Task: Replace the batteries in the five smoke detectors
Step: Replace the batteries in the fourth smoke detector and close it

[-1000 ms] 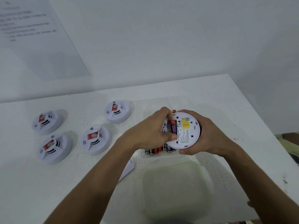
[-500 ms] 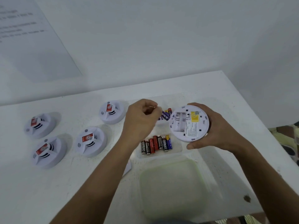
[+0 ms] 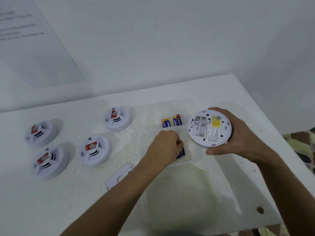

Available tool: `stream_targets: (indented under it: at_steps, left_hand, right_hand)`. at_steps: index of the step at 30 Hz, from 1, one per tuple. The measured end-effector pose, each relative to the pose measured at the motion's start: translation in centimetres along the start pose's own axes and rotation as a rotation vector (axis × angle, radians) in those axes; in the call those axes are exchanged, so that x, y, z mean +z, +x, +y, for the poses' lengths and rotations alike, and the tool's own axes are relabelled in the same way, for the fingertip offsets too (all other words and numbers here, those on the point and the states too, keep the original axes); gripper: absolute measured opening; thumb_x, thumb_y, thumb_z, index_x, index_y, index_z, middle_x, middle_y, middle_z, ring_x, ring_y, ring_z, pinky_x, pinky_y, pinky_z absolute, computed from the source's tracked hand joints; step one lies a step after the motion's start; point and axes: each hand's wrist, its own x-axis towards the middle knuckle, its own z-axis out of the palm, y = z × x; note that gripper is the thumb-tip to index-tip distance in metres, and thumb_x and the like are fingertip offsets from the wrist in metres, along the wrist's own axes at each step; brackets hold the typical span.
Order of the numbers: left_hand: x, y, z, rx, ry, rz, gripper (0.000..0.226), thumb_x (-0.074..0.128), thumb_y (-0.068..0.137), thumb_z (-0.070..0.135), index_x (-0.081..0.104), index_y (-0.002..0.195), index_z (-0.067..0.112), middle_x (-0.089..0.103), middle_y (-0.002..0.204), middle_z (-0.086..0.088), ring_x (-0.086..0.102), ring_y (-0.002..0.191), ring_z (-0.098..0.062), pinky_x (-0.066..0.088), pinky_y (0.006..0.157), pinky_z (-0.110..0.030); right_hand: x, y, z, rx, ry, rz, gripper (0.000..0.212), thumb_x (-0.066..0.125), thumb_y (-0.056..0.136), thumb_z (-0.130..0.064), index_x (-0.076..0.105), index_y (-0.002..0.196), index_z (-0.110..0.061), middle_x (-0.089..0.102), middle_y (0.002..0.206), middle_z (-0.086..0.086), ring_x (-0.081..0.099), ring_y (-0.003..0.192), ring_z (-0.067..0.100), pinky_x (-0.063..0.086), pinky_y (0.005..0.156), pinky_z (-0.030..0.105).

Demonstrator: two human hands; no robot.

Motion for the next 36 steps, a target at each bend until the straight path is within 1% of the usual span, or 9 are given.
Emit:
stream_targets:
  at_steps: [7,10,14,20,24,27,31,33,36]
  left_hand:
    - [-4.0,0.6,-0.9,-0.064,-0.162,0.155,0.017,0.061,0.091,0.033,0.071,0.093,0.019,0.060,0.079,0.009,0.054,0.059,0.000,0.038,0.052,-0.008]
    - [-6.1,2.9,-2.3,-0.126,-0.182,0.227,0.017,0.064,0.090,0.033,0.069,0.096,0.018,0.063,0.081,0.005,0.054,0.060,0.000,0.037,0.051,-0.010]
    - [-6.6,6.2,-3.9,-0.173,-0.114,0.055,0.030,0.069,0.087,0.032,0.067,0.111,0.015,0.066,0.108,-0.006,0.063,0.084,-0.018,0.048,0.070,-0.025]
    - [-5.8,7.9,-4.2,-0.131,-0.045,-0.231,0.034,0.067,0.088,0.034,0.068,0.116,0.014,0.074,0.085,-0.011,0.070,0.068,-0.021,0.054,0.062,-0.023]
    - [-5.7,7.8,-4.1,-0.143,-0.057,-0.186,0.020,0.067,0.087,0.024,0.073,0.095,0.006,0.074,0.080,-0.010,0.066,0.064,-0.017,0.054,0.069,-0.026]
    - [-6.0,7.3,-3.8,-0.179,-0.197,-0.116,0.015,0.069,0.083,0.019,0.068,0.096,0.012,0.073,0.085,-0.008,0.068,0.065,-0.016,0.052,0.059,-0.022]
    - [-7.6,5.3,-2.4,-0.122,-0.399,0.234,0.008,0.069,0.083,0.020,0.067,0.090,0.021,0.072,0.083,0.003,0.062,0.063,-0.006,0.044,0.048,-0.010]
    - [-8.6,3.7,-0.8,-0.022,-0.503,0.408,0.008,0.070,0.083,0.021,0.067,0.090,0.023,0.070,0.077,0.010,0.062,0.064,-0.002,0.045,0.056,-0.006]
    - [-9.2,1.5,1.1,0.100,-0.647,0.357,0.011,0.074,0.082,0.020,0.070,0.092,0.023,0.071,0.075,0.011,0.066,0.071,-0.007,0.053,0.070,-0.015]
  right_hand:
    - [-0.3,0.4,0.2,0.019,0.005,0.012,0.105,0.094,0.044,-0.031,0.048,0.138,-0.025,0.062,0.130,-0.009,0.058,0.123,0.013,0.053,0.095,0.022]
    - [-0.2,0.4,0.4,0.021,0.006,0.009,0.104,0.096,0.045,-0.020,0.048,0.138,-0.023,0.062,0.131,-0.007,0.057,0.124,0.014,0.052,0.095,0.022]
    - [0.1,0.5,0.4,0.024,0.014,0.004,0.102,0.094,0.047,-0.014,0.048,0.138,-0.023,0.061,0.131,-0.007,0.058,0.123,0.014,0.052,0.094,0.021]
    - [0.2,0.7,0.3,0.035,0.020,0.003,0.102,0.095,0.047,-0.019,0.048,0.137,-0.025,0.062,0.129,-0.010,0.058,0.122,0.011,0.052,0.093,0.019]
    - [0.4,0.8,0.2,0.045,0.031,0.003,0.102,0.094,0.045,-0.029,0.048,0.137,-0.027,0.062,0.128,-0.013,0.059,0.121,0.009,0.052,0.092,0.018]
    - [0.6,1.0,0.1,0.045,0.021,0.002,0.100,0.094,0.047,-0.018,0.048,0.136,-0.027,0.062,0.127,-0.016,0.058,0.121,0.008,0.051,0.091,0.015]
    - [0.9,1.3,-0.1,0.026,0.019,-0.003,0.100,0.093,0.049,-0.016,0.047,0.137,-0.026,0.061,0.129,-0.016,0.057,0.123,0.009,0.051,0.093,0.016]
    - [1.0,1.6,-0.3,0.009,0.015,-0.012,0.100,0.093,0.049,-0.016,0.047,0.138,-0.023,0.061,0.129,-0.014,0.057,0.123,0.010,0.051,0.094,0.018]
    - [1.4,1.8,-0.7,-0.017,0.028,-0.023,0.100,0.093,0.049,-0.014,0.047,0.138,-0.022,0.062,0.128,-0.012,0.058,0.122,0.013,0.053,0.094,0.020]
